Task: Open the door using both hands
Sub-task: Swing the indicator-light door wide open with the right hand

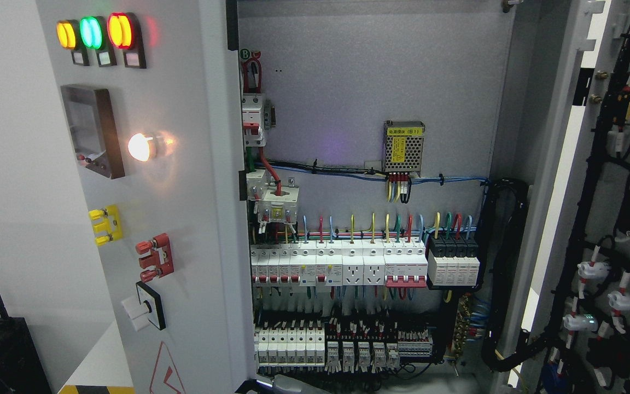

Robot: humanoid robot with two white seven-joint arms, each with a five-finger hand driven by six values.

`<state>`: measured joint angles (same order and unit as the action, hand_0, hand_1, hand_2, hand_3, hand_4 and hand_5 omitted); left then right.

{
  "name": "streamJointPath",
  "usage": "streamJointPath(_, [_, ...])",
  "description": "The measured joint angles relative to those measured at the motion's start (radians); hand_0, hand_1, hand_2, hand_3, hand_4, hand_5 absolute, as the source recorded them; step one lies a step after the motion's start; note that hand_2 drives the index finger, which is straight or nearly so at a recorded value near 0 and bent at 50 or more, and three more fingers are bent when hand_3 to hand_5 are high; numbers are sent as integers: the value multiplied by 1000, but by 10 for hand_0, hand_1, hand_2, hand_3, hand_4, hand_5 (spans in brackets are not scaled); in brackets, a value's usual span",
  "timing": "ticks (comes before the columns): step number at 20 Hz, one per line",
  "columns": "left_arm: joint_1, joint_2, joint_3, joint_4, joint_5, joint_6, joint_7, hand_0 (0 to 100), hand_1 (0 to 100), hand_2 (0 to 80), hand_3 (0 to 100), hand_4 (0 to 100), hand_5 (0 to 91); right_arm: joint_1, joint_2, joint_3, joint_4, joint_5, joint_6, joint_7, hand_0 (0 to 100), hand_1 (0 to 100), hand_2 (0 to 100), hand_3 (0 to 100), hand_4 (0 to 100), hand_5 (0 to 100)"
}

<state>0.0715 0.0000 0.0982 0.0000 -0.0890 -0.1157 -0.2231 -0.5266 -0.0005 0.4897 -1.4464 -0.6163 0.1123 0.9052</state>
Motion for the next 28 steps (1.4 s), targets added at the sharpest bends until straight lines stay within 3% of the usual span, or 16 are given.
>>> streamJointPath(21, [0,0,0,0,0,0,0,0,0,0,0,0,0,34,0,77,-39,-5,8,-10,382,0,0,0,0,0])
streamJointPath(28, [0,0,0,0,0,0,0,0,0,0,0,0,0,37,0,95,-45,-2,11,-54,382,0,0,0,0,0])
